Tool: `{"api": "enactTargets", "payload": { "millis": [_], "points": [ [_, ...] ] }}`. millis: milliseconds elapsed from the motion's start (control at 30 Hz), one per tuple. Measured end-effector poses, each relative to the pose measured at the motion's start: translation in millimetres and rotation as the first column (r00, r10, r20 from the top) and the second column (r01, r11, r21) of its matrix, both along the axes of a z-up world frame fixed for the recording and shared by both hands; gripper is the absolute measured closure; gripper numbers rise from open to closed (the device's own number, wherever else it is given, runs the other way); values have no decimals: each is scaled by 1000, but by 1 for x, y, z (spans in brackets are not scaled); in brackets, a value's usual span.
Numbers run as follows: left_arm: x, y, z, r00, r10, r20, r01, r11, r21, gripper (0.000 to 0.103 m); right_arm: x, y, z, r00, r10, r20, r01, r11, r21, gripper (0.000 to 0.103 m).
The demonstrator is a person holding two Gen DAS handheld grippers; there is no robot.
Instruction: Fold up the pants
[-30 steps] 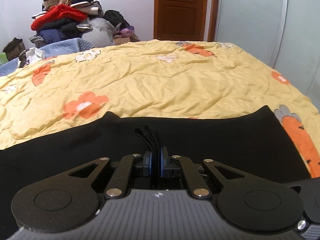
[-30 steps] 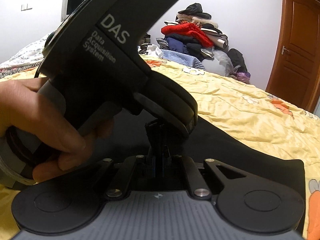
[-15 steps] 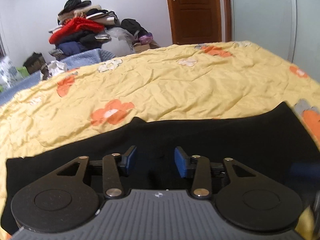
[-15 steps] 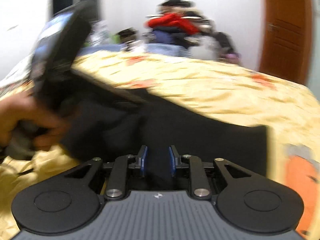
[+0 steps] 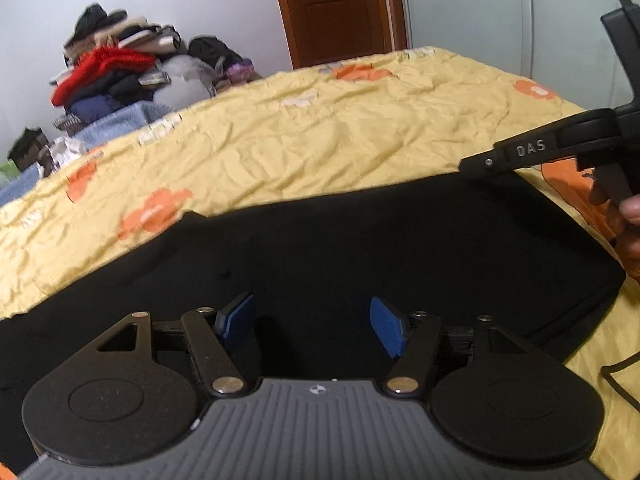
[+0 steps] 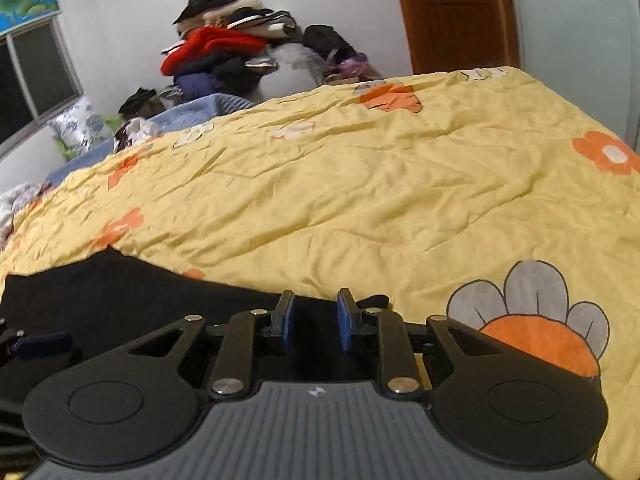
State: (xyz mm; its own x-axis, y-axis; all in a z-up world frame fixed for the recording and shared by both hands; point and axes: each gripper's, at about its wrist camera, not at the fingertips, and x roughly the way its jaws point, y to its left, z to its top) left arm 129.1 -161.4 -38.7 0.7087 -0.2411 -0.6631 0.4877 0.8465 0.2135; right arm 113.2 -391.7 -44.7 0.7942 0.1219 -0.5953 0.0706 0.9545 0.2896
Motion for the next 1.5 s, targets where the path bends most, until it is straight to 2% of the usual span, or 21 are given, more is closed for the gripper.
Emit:
{"api": "enactTargets", "payload": {
  "millis": [100,200,333,367,500,567,700,800,867,900,1000,1033,1200,1500],
  "points": [
    [2,3,2,1000,18,23,-18,1000,2,23,-19,17,11,999,28,30,-27,998,-51,81],
    [7,3,0,999,37,4,-37,999,5,23,-43,32,16,996,88,19,-86,992,-89,81],
    [8,3,-4,998,58,-12,-58,998,7,22,-58,56,2,985,163,-58,-172,957,-234,81],
    [8,3,-4,998,61,-11,-61,998,9,21,-60,59,-2,984,169,-50,-176,950,-258,81],
    [6,3,-3,998,67,-8,-67,998,16,20,-63,60,5,992,121,-47,-129,962,-240,80],
    [5,5,-2,997,71,-13,-71,997,14,19,-70,64,10,991,131,-24,-133,964,-230,80],
    [4,10,0,995,93,-29,-93,996,7,17,-77,69,0,988,139,-63,-150,960,-236,81],
    [3,15,3,993,116,-35,-115,993,10,15,-81,70,1,992,116,-57,-126,966,-227,80],
    [2,22,7,990,138,-29,-138,990,7,15,-81,73,5,993,99,-70,-113,967,-229,79],
    [1,28,10,988,152,-26,-152,988,-3,13,-82,76,7,993,98,-69,-112,966,-234,75],
    [0,46,17,982,190,-18,-190,981,-26,9,-86,89,16,991,128,-47,-135,958,-254,61],
    [-1,52,20,979,203,-15,-203,979,-29,9,-88,95,20,989,140,-38,-145,953,-266,60],
    [-1,86,28,963,271,-12,-271,962,-37,9,-91,131,34,975,221,-11,-213,924,-317,60],
    [-3,145,32,923,385,0,-385,923,-21,8,-87,187,45,939,342,13,-322,895,-309,60]
  ]
}}
